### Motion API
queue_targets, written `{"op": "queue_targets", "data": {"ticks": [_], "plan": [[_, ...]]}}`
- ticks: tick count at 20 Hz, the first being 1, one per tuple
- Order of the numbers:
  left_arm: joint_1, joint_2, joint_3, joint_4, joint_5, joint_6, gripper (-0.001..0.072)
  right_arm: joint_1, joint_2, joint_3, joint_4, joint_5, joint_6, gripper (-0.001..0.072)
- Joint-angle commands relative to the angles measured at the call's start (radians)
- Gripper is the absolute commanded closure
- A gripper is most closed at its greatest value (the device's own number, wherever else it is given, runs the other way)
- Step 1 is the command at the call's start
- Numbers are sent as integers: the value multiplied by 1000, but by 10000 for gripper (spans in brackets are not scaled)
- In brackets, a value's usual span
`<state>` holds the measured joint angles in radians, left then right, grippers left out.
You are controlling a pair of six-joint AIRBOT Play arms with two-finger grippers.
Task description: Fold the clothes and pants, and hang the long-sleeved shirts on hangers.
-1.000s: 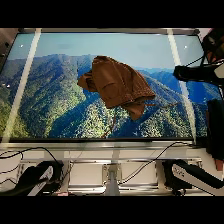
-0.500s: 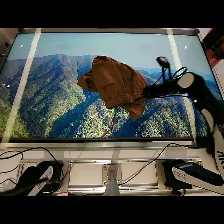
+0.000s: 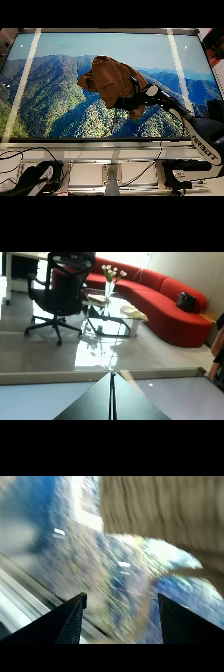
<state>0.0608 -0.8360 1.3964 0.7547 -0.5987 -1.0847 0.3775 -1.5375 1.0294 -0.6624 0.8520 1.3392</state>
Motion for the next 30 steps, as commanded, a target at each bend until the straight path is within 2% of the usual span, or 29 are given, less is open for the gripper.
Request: {"op": "queue_targets", "data": {"ticks": [1, 5, 13, 16, 30], "plan": [[1, 0, -1, 52, -6, 1, 680, 16, -75, -2, 180, -90, 10, 184], [1, -1, -1, 61, -16, 1, 681, 15, -100, -1, 195, -164, 14, 157], [1, -1, -1, 84, -16, 1, 680, -31, -105, -1, 70, -40, 63, 155], [1, -1, -1, 84, -16, 1, 681, -61, -105, 1, 69, -61, 66, 155], [1, -1, -1, 84, -16, 0, 681, -21, -116, 1, 227, -192, 31, 158]]}}
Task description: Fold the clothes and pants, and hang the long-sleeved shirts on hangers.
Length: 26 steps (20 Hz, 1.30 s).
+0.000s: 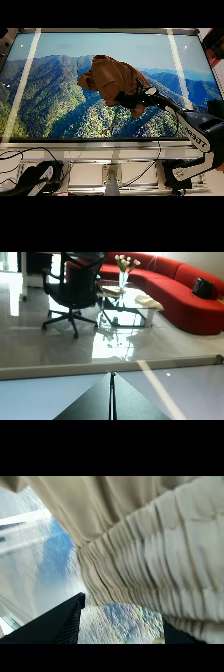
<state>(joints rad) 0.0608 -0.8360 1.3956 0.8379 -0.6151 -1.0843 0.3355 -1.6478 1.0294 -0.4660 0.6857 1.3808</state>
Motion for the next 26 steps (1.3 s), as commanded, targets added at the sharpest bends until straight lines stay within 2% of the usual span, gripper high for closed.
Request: {"op": "queue_targets", "data": {"ticks": [1, 9, 11, 13, 14, 16, 17, 18, 23, 26], "plan": [[1, -1, 0, 0, 0, 0, 681, 37, -7, 1, 27, -24, -15, 158], [1, -1, 0, 0, 0, 0, 681, 79, -6, 18, 48, -78, -40, 171], [1, -1, 0, 0, 0, 0, 681, 84, -6, 55, 47, -98, -40, 276], [1, 0, 0, 0, 1, 0, 681, 98, -6, 102, 39, -134, -40, 284], [1, 0, 0, 0, 1, 0, 681, 105, -6, 123, 32, -152, -40, 323], [1, 0, 0, 0, 0, 0, 681, 114, -6, 156, 6, -187, -40, 503], [1, 0, 0, 0, 0, 0, 681, 114, -6, 167, -15, -199, -40, 636], [1, 0, 0, 0, 0, 0, 681, 114, -6, 173, -28, -210, -39, 682], [1, -1, 0, 0, 0, 0, 681, 113, 6, 183, -36, -201, -40, 682], [1, -1, 0, 0, -4, 0, 682, 91, 41, 264, -111, -201, -41, 683]]}}
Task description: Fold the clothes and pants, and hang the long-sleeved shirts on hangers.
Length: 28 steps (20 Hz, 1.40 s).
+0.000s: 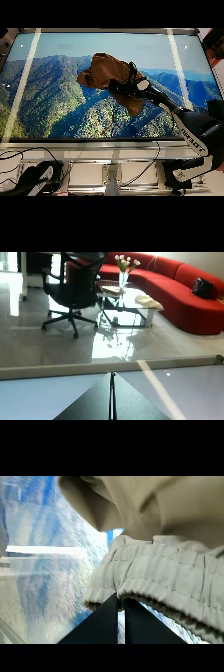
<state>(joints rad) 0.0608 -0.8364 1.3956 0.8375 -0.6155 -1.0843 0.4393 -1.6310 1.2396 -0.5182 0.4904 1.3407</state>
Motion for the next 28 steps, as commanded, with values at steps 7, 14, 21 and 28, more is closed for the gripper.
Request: {"op": "queue_targets", "data": {"ticks": [7, 14, 21, 28], "plan": [[1, -49, -1, 1, -280, 0, 683, -200, 157, 327, -193, -41, 1, 683], [-45, -257, -1, 0, -542, 0, 619, -494, 204, 385, -194, -61, 65, 683], [-325, -562, -1, -64, -500, 0, 181, -774, 204, 384, -253, -2, 65, 683], [-581, -843, -1, -187, -368, -64, 180, -980, 194, 384, -514, 269, 65, 682]]}}
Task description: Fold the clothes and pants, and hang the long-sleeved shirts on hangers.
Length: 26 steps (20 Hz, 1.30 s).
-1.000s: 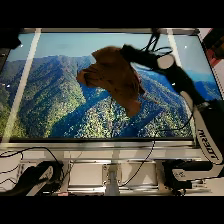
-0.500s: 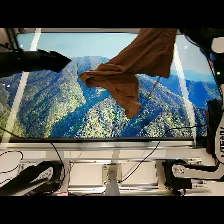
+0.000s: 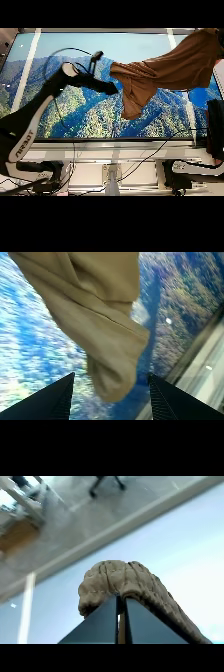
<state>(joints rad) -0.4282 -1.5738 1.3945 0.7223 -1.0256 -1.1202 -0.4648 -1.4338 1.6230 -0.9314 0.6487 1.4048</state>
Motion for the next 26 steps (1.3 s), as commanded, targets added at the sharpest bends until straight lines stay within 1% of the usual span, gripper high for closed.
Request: {"op": "queue_targets", "data": {"ticks": [1, 2, 3, 7, 10, 15, 17, 20, 21, 22, 23, 24, 25, 26], "plan": [[-112, -129, 0, -72, 42, -28, 173, -95, -3, 1, -116, 128, 0, 683], [-129, -151, 0, -69, 42, -27, 34, -109, -3, 1, -128, 139, 0, 682], [-142, -166, 0, -69, 42, -27, -13, -120, -3, 1, -138, 144, 0, 683], [-173, -179, 0, -69, 43, -24, -13, -127, -3, 1, -176, 143, -4, 682], [-177, -185, 0, -50, 69, -24, -8, -127, -9, 1, -176, 145, -4, 682], [-195, -224, 0, -53, 72, -25, 6, -127, -24, 1, -177, 146, -4, 682], [-208, -247, 0, -87, 75, -26, 5, -127, -27, 1, -176, 148, -4, 682], [-213, -288, 0, -176, 127, -30, 6, -127, -30, 1, -176, 150, -4, 682], [-213, -300, 0, -200, 148, -44, 33, -127, -30, 1, -176, 150, -4, 682], [-212, -309, 0, -212, 173, -59, 226, -127, -30, 1, -176, 151, -4, 682], [-208, -314, 0, -211, 198, -59, 483, -127, -30, 1, -176, 153, -4, 682], [-205, -315, 0, -211, 220, -59, 646, -127, -30, 1, -176, 154, -4, 682], [-200, -315, 0, -212, 241, -59, 689, -127, -30, 1, -176, 156, -4, 682], [-195, -315, 1, -212, 251, -59, 688, -127, -30, 1, -176, 156, -4, 682]]}}
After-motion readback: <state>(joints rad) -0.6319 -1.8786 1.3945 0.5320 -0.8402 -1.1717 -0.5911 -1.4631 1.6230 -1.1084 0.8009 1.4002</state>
